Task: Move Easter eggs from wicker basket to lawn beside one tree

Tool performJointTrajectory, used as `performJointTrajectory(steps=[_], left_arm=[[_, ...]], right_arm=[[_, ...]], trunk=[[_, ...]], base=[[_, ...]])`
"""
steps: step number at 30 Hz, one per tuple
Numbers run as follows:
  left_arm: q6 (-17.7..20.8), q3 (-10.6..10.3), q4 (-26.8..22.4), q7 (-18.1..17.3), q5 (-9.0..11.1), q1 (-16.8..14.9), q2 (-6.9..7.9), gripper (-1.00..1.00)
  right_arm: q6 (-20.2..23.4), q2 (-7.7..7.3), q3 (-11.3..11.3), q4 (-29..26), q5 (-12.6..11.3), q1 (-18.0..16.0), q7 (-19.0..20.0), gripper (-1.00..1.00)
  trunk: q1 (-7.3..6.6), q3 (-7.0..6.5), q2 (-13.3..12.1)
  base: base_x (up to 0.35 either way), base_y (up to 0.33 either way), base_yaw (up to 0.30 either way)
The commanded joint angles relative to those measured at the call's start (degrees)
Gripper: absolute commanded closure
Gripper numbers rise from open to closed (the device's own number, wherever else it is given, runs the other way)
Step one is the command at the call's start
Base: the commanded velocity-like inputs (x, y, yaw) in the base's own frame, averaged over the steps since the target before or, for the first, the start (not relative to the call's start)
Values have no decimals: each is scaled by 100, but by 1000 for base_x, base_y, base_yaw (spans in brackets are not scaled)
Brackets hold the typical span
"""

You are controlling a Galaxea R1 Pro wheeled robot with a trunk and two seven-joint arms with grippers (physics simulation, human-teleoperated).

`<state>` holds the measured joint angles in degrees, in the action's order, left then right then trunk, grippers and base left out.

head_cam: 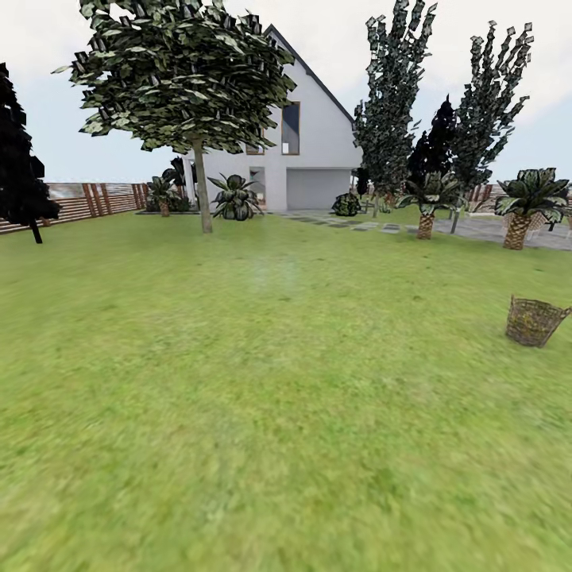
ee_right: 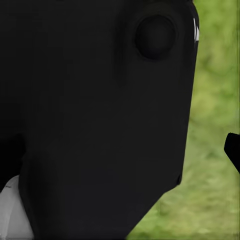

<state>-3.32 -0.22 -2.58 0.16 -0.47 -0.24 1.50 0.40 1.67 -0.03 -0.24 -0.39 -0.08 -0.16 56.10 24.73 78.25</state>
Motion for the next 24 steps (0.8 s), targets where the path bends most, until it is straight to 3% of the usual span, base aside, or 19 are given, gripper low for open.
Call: performJointTrajectory(steps=[1,7,14,19,24], left_arm=[[-19,-3,4,2,-5,-2,3,-100],[-12,-6,-9,-2,-9,-2,9,-100],[-31,-152,-64,8,-89,-2,4,-100],[8,-191,-330,10,-106,-9,5,-100],[34,-195,-524,15,-109,-12,2,-100]], right_arm=[[4,0,-2,-3,-4,-1,-2,-100],[-83,-9,6,-3,-11,-1,-2,-100],[-315,-15,0,-3,-25,-1,-5,-100],[-337,-10,-178,-3,-32,-1,-10,-100],[-363,-13,-295,-3,-8,-1,-3,-100]], trunk=[[-23,-14,-39],[-155,-122,-279],[-155,-122,-279],[-155,-114,-279],[-155,-107,-279]], base=[[0,0,-102],[0,0,-211],[0,0,-272],[0,0,-269],[53,0,-86]])
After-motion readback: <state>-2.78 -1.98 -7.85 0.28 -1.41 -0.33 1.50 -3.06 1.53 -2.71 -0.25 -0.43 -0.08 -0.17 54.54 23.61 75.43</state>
